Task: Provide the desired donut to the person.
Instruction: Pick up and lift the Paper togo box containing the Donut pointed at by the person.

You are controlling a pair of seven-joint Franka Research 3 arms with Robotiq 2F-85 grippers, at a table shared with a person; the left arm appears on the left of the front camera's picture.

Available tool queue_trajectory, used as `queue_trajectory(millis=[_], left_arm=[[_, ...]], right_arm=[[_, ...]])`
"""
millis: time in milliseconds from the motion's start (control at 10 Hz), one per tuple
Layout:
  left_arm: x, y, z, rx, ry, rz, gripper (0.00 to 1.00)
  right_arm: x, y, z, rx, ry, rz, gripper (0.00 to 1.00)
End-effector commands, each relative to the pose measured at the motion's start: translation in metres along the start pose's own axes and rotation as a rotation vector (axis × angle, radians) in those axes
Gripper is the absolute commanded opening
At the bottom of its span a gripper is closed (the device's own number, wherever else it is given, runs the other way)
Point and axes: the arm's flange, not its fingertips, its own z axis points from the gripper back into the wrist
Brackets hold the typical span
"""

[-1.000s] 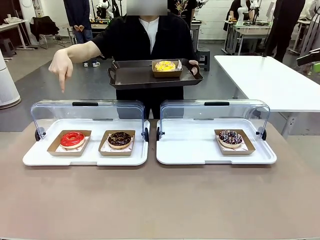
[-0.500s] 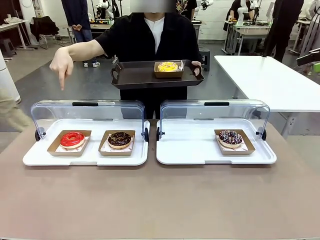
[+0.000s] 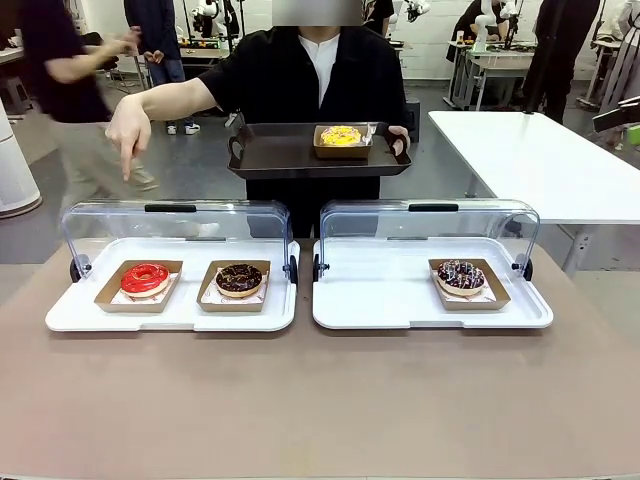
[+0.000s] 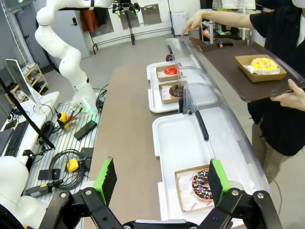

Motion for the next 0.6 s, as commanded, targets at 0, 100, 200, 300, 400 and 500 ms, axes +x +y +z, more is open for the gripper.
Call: queue_trajectory(millis=[0,100,200,300,400,500], left_arm=[[0.0,0.0,0.0,0.0,0.0,0.0,1.0],[0.013,0.005,-0.002,0.013,0.089,-0.027,1.0],[0.028,0.008,-0.005,0.023,0.182,-0.074,1.0],[0.044,0.007,-0.012,0.055,0.314,-0.132,1.0],[0.059,0.008,-0.024,0.068,0.475,-0.183,1.0],[0.071,0.009,-0.036,0.087,0.58,-0.211,1.0]], right_arm=[[-0.002,0.0,-0.001,0.003,-0.003,-0.002,1.0],[-0.002,0.0,-0.001,0.003,-0.003,-0.002,1.0],[-0.002,0.0,-0.001,0.003,-0.003,-0.002,1.0],[-0.002,0.0,-0.001,0.003,-0.003,-0.002,1.0],[-0.002,0.0,-0.001,0.003,-0.003,-0.002,1.0],[-0.002,0.0,-0.001,0.003,-0.003,-0.002,1.0]])
